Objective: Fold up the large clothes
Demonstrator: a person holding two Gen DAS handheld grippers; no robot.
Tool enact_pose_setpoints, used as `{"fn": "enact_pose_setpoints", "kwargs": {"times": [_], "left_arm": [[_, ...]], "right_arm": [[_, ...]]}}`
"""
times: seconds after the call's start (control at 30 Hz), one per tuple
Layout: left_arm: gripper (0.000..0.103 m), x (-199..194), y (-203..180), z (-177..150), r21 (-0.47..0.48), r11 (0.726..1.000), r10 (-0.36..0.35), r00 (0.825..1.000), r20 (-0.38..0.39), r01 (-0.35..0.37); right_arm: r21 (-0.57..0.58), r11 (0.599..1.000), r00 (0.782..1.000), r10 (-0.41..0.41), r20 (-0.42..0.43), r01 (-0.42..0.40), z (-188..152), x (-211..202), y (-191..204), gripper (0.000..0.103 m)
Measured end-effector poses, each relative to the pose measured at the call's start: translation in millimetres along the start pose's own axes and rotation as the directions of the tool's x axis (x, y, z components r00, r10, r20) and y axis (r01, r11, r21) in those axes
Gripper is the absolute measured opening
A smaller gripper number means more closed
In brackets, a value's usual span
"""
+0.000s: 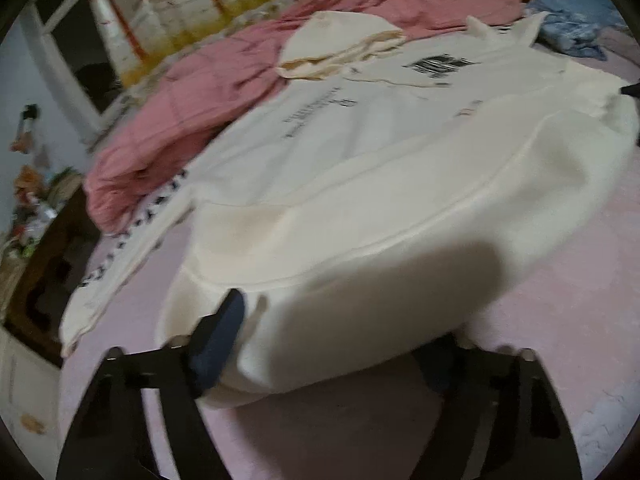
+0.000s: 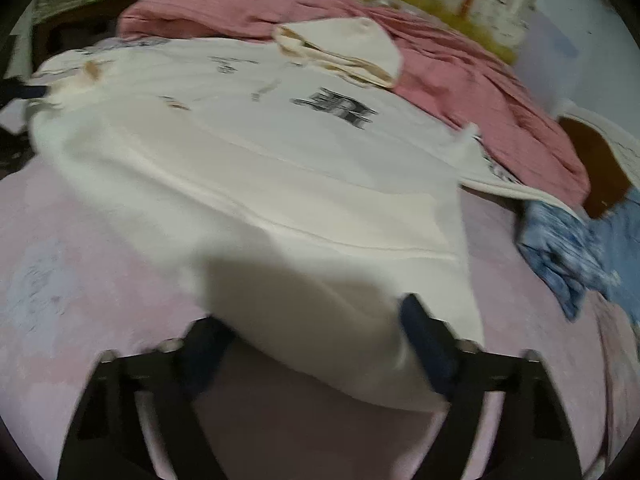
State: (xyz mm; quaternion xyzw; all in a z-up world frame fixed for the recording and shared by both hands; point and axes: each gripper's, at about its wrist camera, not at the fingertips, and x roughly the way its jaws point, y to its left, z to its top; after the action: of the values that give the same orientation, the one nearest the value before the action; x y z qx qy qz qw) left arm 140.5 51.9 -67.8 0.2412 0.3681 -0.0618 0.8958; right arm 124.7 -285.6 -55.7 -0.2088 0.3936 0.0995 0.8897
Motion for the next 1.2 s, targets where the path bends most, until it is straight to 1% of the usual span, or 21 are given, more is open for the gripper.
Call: {"fn": "enact_pose_setpoints", "kwargs": {"times": [0.03,0.07,0.1,0.13,0.17,0.2,0.23,0.3,0.4,0.47,0.5,0.53,0.57,0.6,0.67,0.73,0.8,0.9,0.97,1.1,1.2], "left_arm": [[0.066,2.0,-0.1,0.8,0.006,1.000,-0.011,1.000,-0.006,0.011],[0.066,4.9,-0.3,2.1,0.015,1.000,-0.003,1.000,-0.011,0.003],[0.066,7.3,-0.5,4.6,0.025,1.000,0.013,1.000,-0.010,-0.013],[0.066,10.4,-0.2,6.8,0.034,0.999,0.030,1.000,-0.003,-0.030],[0.066,12.3,0.3,7.7,0.040,0.998,0.044,0.999,0.001,-0.044],[0.067,14.4,1.7,8.0,0.042,0.998,0.042,0.999,0.002,-0.043],[0.074,16.0,4.3,7.4,0.039,0.999,0.031,1.000,0.001,-0.031],[0.083,17.2,12.6,5.6,0.010,0.999,0.037,0.999,-0.005,-0.037],[0.083,15.8,21.3,1.1,0.005,1.000,0.031,0.999,-0.010,-0.031],[0.074,16.3,25.6,-0.4,-0.006,1.000,0.004,1.000,-0.011,-0.004],[0.054,16.5,27.5,-0.1,-0.014,1.000,-0.017,1.000,-0.011,0.017],[0.021,16.3,28.6,0.3,-0.018,0.999,-0.041,0.999,-0.009,0.041],[0.016,15.3,27.3,0.8,-0.014,0.998,-0.068,0.998,-0.007,0.068],[0.011,13.5,26.1,1.8,-0.007,0.997,-0.083,0.997,-0.008,0.083],[0.008,9.2,28.3,7.8,-0.010,0.996,-0.090,0.996,-0.016,0.090],[0.007,3.7,38.7,17.8,-0.057,0.991,-0.120,0.993,-0.017,0.119],[0.008,0.7,51.9,29.8,-0.118,0.980,-0.164,0.986,-0.027,0.160],[0.010,1.3,68.4,46.2,-0.211,0.954,-0.227,0.973,-0.050,0.212],[0.011,3.7,75.7,56.5,-0.244,0.942,-0.249,0.967,-0.048,0.230],[0.012,13.5,81.7,80.2,-0.253,0.948,-0.214,0.976,-0.051,0.194],[0.012,24.0,88.3,97.4,-0.281,0.945,-0.189,0.981,-0.043,0.170]], "right_arm": [[-0.005,1.000,1.000,0.004,0.004,-0.004,-1.0,0.4,1.8,0.056],[-0.008,1.000,1.000,0.000,0.011,0.001,-1.9,1.3,3.4,0.050],[-0.010,1.000,1.000,-0.012,0.016,0.012,-1.8,2.4,4.5,0.046],[-0.012,0.999,0.999,-0.038,0.021,0.038,-1.0,3.9,6.5,0.039],[-0.017,0.998,0.997,-0.068,0.025,0.068,0.6,5.2,8.9,0.036],[-0.020,0.997,0.996,-0.079,0.028,0.080,1.9,5.4,9.9,0.035],[-0.022,0.994,0.994,-0.105,0.037,0.105,3.4,4.1,11.7,0.032],[-0.001,0.994,0.993,-0.107,0.041,0.107,5.0,2.4,9.3,0.031],[0.022,0.997,0.997,-0.074,0.028,0.073,2.3,3.0,3.2,0.031],[0.042,0.998,0.999,-0.037,0.021,0.036,0.0,1.9,-4.0,0.031],[0.050,0.999,1.000,-0.024,0.021,0.022,-0.8,1.9,-6.1,0.031],[0.067,0.998,1.000,0.000,0.017,-0.001,-0.5,3.1,-9.9,0.030],[0.084,0.996,1.000,0.014,0.012,-0.015,0.2,4.3,-12.5,0.013],[0.106,0.994,0.999,0.028,0.016,-0.029,1.1,3.2,-13.7,0.009],[0.143,0.990,0.999,0.011,0.038,-0.017,8.1,-5.0,-12.7,0.006],[0.143,0.990,0.998,-0.001,0.066,-0.008,18.2,-13.1,-14.3,0.006],[0.152,0.988,0.997,0.019,0.073,-0.030,29.1,-17.4,-21.9,0.006],[0.202,0.976,0.995,0.066,0.077,-0.080,46.2,-20.0,-41.5,0.006],[0.217,0.972,0.994,0.079,0.074,-0.093,54.8,-19.1,-48.7,0.006],[0.208,0.976,0.995,0.045,0.088,-0.063,76.5,-17.7,-54.2,0.006],[0.224,0.974,0.995,0.014,0.103,-0.037,96.3,-10.7,-59.6,0.006]]}}
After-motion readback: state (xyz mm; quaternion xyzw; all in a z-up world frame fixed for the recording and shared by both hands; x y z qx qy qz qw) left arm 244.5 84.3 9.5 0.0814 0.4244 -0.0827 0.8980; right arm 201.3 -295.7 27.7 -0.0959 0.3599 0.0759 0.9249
